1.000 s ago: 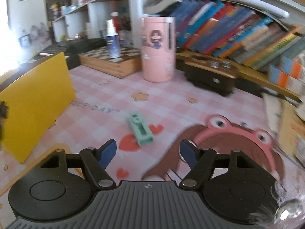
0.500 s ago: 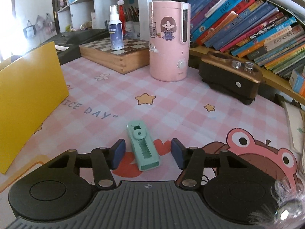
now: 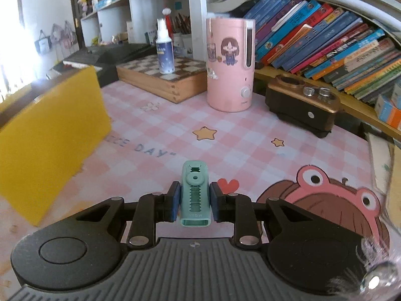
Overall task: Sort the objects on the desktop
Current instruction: 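Carry the toy car and green object with both tools toward the yellow box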
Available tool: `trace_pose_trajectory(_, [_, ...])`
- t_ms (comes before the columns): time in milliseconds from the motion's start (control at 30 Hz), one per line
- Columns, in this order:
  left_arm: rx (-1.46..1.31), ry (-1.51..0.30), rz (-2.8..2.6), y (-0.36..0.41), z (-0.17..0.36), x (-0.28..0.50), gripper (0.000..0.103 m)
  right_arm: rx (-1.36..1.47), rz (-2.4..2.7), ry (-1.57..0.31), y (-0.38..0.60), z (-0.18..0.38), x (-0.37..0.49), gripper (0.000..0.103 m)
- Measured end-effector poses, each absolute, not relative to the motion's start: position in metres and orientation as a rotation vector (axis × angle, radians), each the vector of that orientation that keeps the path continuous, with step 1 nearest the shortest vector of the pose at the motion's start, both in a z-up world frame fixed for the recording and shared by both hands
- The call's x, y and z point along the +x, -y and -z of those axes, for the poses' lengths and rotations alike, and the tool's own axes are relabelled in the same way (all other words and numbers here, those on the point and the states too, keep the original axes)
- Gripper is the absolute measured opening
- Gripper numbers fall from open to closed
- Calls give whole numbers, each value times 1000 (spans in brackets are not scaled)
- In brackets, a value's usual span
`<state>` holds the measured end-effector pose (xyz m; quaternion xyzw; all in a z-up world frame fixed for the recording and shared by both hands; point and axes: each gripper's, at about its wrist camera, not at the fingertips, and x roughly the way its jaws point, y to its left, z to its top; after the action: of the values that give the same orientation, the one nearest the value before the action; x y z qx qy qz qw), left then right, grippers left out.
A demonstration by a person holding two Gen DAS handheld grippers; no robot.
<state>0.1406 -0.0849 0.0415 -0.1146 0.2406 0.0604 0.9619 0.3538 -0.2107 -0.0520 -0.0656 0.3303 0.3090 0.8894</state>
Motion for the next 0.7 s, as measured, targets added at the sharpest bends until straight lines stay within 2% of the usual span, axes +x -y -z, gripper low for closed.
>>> trace_pose_trajectory(333, [-265, -455, -110, 59, -43, 112, 64, -45, -632, -705, 223, 5, 273, 23])
trace_pose_trajectory(700, [-267, -460, -143, 24, -38, 75, 64, 10, -597, -774, 207, -17, 189, 23])
